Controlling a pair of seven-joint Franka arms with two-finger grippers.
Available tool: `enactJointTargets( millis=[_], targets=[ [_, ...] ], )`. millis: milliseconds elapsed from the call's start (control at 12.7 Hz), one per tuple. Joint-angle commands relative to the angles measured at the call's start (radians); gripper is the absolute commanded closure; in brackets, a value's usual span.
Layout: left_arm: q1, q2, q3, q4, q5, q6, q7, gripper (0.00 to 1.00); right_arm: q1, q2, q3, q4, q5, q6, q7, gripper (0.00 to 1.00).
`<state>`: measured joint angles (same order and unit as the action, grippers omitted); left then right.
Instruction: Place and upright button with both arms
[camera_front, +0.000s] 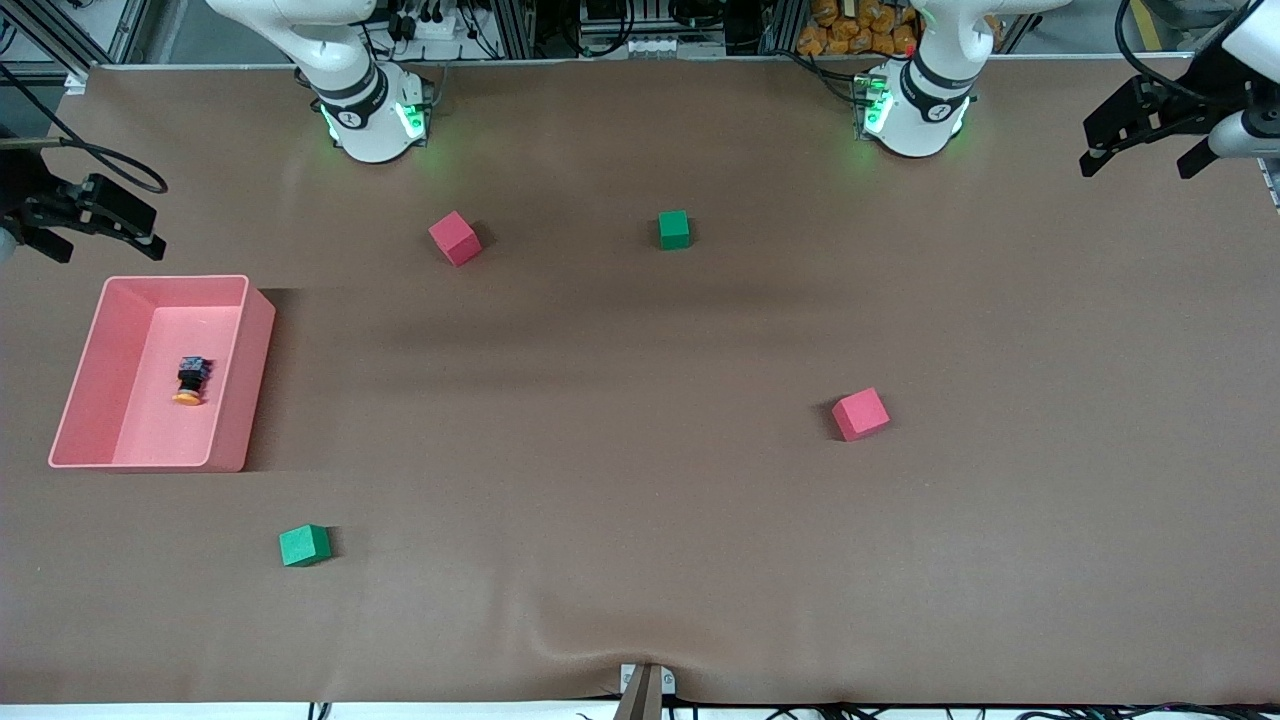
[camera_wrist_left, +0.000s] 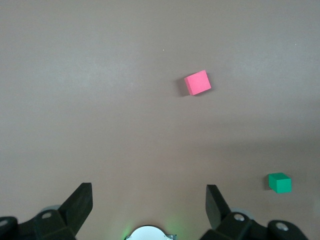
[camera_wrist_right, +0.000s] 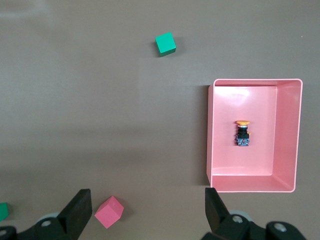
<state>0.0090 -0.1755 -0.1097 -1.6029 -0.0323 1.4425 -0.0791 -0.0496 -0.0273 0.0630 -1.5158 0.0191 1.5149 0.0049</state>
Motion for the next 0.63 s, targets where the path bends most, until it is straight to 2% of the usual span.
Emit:
enactJointTargets(
  millis=[0,394,551],
  targets=[
    [0.008,0.019,-0.001,0.034,0.005,-0.017,-0.011,0.00,-0.003,0.013,0.006,0.026,-0.010,-0.012,-0.009,0.00],
    [0.008,0.019,-0.004,0.046,0.063,-0.034,-0.010,0.00,-0.006,0.015,0.006,0.016,-0.010,-0.012,-0.016,0.00],
    [0.008,0.018,-0.008,0.046,0.063,-0.047,-0.010,0.00,-0.036,0.047,0.003,0.017,-0.013,-0.010,-0.014,0.00]
  ],
)
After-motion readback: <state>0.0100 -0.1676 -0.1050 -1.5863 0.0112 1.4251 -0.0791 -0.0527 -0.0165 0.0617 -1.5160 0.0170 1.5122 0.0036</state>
